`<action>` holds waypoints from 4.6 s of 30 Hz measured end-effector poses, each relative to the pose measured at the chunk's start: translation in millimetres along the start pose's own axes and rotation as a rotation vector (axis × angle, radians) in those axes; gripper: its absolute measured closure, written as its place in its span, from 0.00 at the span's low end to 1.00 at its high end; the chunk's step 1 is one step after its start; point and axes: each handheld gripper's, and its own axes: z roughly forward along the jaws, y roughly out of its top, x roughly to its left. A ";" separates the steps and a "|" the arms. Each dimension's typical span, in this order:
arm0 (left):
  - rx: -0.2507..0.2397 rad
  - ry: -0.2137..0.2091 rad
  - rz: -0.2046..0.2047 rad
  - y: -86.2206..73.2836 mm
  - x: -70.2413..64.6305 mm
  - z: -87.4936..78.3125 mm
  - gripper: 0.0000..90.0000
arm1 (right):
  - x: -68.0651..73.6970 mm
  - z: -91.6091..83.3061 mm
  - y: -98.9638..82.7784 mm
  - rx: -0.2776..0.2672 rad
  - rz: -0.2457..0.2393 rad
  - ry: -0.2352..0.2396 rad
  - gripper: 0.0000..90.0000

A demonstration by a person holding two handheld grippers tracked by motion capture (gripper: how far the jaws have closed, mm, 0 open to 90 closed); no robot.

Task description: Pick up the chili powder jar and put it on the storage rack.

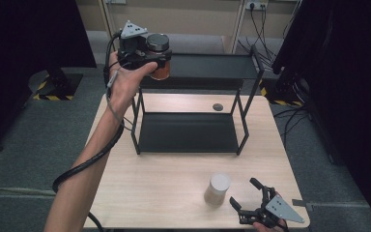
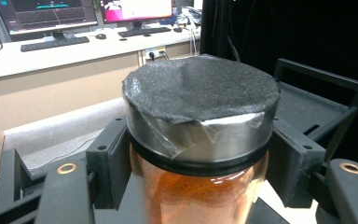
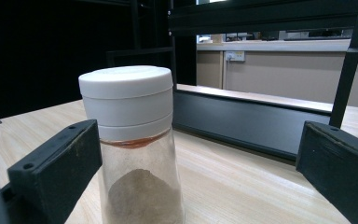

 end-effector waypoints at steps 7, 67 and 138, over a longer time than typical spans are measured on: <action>-0.010 0.020 -0.006 2.3 0.7 10.2 0.35 | -0.5 -0.2 -0.1 -0.001 -0.001 0.002 0.01; -0.034 0.094 -0.043 -25.0 -6.5 31.4 0.03 | -1.4 -1.2 0.0 -0.005 -0.008 0.011 0.01; -0.147 -0.167 0.021 -179.2 -42.1 -59.1 0.04 | 0.8 0.5 0.1 -0.002 -0.012 0.011 0.01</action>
